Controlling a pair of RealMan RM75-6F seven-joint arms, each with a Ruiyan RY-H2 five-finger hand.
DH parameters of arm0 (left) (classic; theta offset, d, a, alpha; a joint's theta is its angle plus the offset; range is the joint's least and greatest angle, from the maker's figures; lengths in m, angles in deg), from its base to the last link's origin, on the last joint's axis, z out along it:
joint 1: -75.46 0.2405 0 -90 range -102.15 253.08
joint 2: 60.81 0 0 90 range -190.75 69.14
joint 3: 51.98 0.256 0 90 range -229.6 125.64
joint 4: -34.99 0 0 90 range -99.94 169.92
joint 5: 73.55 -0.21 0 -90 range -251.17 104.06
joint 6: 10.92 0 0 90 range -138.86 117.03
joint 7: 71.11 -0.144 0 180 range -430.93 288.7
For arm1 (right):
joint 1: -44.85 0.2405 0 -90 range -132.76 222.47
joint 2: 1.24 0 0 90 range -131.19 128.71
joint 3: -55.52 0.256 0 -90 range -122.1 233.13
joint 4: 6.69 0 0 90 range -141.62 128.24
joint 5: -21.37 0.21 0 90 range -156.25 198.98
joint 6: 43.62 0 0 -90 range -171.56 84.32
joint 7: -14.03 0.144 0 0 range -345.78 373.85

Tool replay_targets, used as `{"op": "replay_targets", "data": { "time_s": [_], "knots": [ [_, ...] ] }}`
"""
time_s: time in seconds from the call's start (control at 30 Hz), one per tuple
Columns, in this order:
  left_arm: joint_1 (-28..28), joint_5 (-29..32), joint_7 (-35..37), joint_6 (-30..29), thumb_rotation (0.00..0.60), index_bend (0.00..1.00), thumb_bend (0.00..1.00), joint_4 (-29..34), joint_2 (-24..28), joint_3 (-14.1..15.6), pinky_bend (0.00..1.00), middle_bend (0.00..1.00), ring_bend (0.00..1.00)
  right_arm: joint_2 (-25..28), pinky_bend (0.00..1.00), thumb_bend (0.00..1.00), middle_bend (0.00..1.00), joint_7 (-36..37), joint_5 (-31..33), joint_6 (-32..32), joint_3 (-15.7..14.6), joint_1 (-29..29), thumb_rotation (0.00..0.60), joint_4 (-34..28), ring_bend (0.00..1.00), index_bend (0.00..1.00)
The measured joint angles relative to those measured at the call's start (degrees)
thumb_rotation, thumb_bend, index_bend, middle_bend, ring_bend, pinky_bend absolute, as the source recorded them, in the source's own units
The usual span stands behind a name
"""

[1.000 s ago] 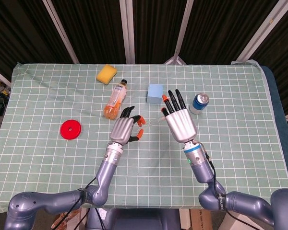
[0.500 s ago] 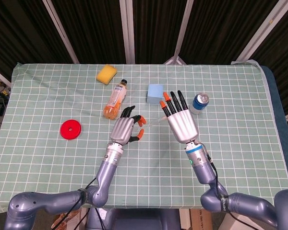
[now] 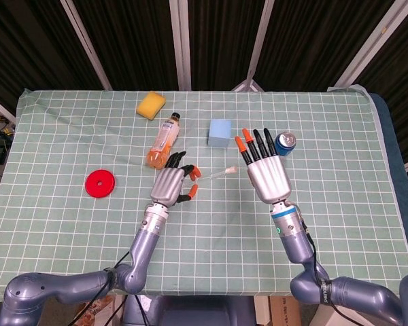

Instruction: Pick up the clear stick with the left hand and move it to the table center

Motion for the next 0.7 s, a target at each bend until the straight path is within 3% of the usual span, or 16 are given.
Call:
{"op": "replay_targets", "data": {
  "time_s": [0.4,0.7],
  "knots": [
    [1.1,2.9,-9.9,3.7,0.6,0.48,0.72,2.5,3.8,4.3,0.0,0.51,0.08,2.6,0.0,0.46,0.0,1.5,0.5,-0.8,0.8,-1.0,0.6,-1.5,0.0,0.0],
    [-0.8,17.6,-27.9,7.0,0.6,0.48,0.71,8.5,7.4,5.5,0.0,0.5,0.08,3.7,0.0,0.45,0.0,2.1,1.2,-1.1,0.9,-1.7,0.6,-3.0,0.0,0.0]
  ]
}}
